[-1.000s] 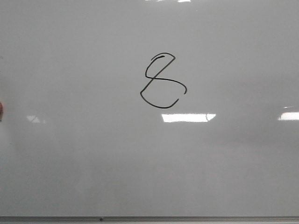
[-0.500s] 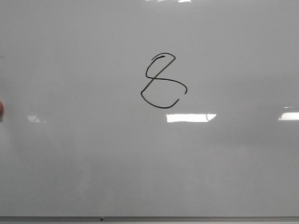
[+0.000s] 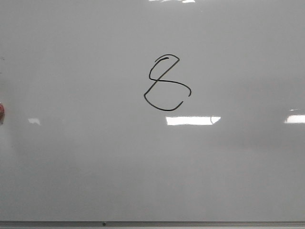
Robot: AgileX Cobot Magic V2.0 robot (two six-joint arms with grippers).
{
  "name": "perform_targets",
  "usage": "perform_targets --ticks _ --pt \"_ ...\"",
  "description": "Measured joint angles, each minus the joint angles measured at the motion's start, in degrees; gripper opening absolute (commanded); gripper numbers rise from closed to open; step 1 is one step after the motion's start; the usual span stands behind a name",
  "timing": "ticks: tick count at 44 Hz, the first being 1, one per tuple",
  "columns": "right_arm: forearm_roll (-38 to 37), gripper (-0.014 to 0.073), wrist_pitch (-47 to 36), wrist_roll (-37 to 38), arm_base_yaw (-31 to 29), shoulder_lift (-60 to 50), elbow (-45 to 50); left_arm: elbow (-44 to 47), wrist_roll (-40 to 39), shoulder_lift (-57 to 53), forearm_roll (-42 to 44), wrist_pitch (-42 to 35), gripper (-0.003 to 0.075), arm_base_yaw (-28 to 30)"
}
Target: Write number 8 on whiteboard
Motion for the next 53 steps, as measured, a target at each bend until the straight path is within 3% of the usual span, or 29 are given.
perform_targets --ticks 47,53 --pt "0.0 -0.0067 0.07 0.0 0.0 0.0 0.0 1.57 0.0 0.0 -0.82 -2.32 -0.0019 0.23" --pt "-1.32 -0.0067 -3.94 0.0 -0.65 -0.75 2.11 1.57 0.0 0.0 -0.82 -2.32 -0.0019 0.23"
